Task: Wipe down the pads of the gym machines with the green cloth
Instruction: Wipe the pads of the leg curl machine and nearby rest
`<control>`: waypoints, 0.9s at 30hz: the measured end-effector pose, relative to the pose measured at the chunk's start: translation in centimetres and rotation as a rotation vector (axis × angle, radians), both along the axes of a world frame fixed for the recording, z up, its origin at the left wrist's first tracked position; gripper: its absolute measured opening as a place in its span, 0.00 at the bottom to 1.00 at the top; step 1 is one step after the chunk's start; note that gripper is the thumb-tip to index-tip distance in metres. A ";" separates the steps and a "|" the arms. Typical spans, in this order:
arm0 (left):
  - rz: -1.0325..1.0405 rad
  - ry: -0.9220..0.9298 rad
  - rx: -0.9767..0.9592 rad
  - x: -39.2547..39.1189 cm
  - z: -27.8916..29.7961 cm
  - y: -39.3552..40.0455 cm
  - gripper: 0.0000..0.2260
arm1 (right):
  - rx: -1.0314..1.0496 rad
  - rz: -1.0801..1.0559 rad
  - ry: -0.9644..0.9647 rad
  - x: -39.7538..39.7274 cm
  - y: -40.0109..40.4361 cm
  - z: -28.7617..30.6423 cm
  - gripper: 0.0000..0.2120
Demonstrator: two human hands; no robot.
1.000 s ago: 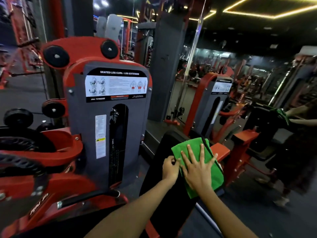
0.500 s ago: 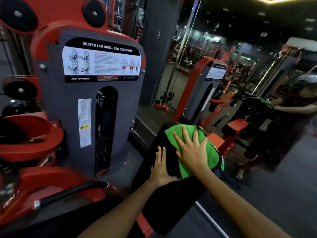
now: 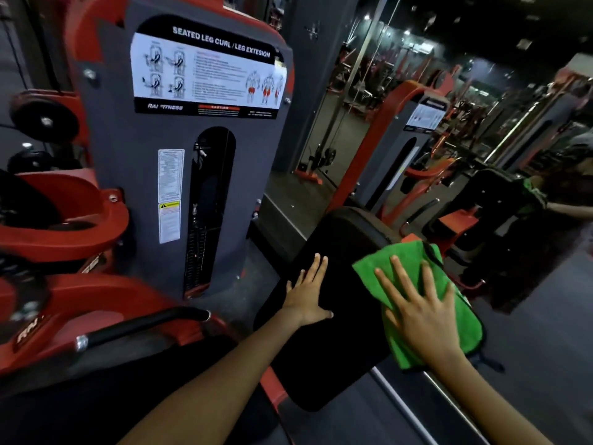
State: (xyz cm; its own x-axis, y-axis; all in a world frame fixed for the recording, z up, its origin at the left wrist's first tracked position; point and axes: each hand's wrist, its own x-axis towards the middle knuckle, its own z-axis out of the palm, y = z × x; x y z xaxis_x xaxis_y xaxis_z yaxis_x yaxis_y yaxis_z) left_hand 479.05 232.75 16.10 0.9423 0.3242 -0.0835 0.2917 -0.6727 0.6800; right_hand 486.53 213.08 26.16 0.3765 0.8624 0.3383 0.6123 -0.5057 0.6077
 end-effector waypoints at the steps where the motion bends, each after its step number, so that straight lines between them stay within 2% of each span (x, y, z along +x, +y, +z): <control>1: -0.001 -0.001 0.008 0.0 -0.1 -0.1 0.53 | 0.004 -0.001 0.013 0.0 -0.4 0.2 0.29; 5: -0.002 -0.021 0.018 0.1 -0.5 -0.3 0.53 | -0.019 -0.042 0.032 0.5 2.7 1.2 0.29; 9: -0.006 -0.036 0.054 -0.1 -0.5 0.3 0.51 | -0.086 -0.161 0.106 1.0 8.0 2.8 0.35; 11: -0.006 -0.036 0.070 -0.2 -0.5 0.4 0.50 | -0.099 -0.147 0.098 1.4 10.2 3.1 0.34; 14: 0.014 -0.057 0.087 -0.3 0.1 0.5 0.46 | -0.101 -0.159 0.187 1.7 12.3 4.0 0.33; 18: 0.067 -0.152 0.120 0.1 2.5 1.3 0.40 | -0.121 -0.151 0.215 1.1 10.2 4.7 0.34; 21: 0.045 -0.317 0.230 1.4 5.5 2.5 0.40 | -0.015 -0.079 0.190 0.4 5.6 4.4 0.38; 24: -0.102 -0.440 0.338 3.5 8.4 3.4 0.39 | 0.058 -0.060 0.203 0.7 2.3 3.3 0.39; 27: -0.265 -0.463 0.411 5.3 9.4 3.3 0.41 | 0.083 -0.129 0.287 0.9 3.8 3.8 0.37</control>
State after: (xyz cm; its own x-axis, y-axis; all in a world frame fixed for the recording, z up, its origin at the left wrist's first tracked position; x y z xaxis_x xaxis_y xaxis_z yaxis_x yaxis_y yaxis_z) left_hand 484.31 236.00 25.54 0.9033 -0.0037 0.4290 -0.1788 -0.9122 0.3687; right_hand 487.40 216.84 30.00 0.5714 0.7751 0.2696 0.6802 -0.6311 0.3728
